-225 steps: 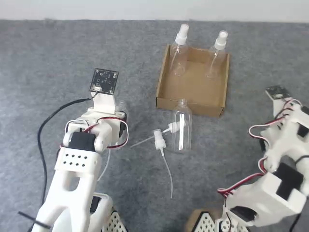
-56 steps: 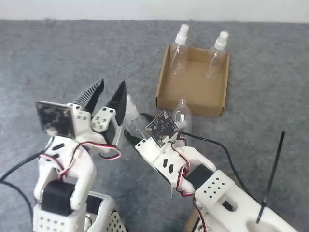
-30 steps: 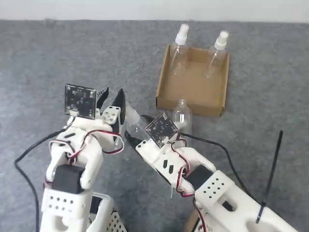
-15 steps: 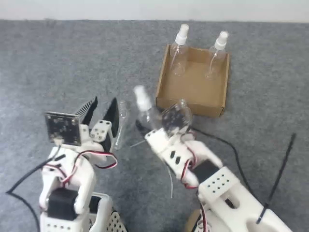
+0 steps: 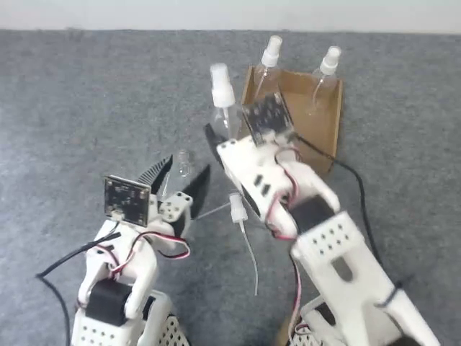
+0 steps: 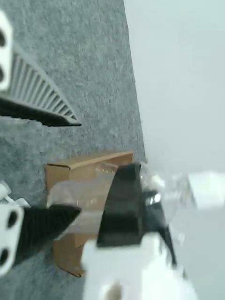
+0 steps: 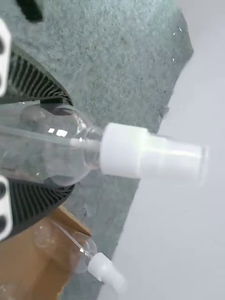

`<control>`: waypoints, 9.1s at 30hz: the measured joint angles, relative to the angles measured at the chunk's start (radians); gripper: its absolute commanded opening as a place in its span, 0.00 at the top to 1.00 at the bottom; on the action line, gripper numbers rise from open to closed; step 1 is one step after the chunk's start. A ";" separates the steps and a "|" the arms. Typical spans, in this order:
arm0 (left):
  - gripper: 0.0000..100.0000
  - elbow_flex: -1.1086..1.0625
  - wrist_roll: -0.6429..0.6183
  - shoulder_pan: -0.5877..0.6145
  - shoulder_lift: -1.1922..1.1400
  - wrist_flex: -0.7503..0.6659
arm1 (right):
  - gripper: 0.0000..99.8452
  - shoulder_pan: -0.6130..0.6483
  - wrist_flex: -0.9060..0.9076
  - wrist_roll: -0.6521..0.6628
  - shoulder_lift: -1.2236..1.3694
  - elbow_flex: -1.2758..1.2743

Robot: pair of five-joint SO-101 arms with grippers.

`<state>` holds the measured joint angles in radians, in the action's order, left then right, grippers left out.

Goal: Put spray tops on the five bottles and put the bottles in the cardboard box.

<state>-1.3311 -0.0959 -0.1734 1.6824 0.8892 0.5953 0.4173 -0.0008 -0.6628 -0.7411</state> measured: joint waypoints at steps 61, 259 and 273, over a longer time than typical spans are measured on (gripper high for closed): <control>0.77 -0.083 0.014 0.029 0.002 -0.094 | 0.99 -0.480 0.075 0.077 0.405 0.239; 0.77 -0.094 0.014 0.072 0.006 -0.094 | 0.96 -0.103 0.041 -0.173 0.196 -0.370; 0.77 -0.094 0.014 0.072 0.006 -0.094 | 0.98 -0.089 0.094 -0.175 0.078 -0.371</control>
<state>-1.4246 -0.0821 -0.1013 1.6886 0.7956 0.5063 0.5109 -0.1757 -0.5846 -1.1124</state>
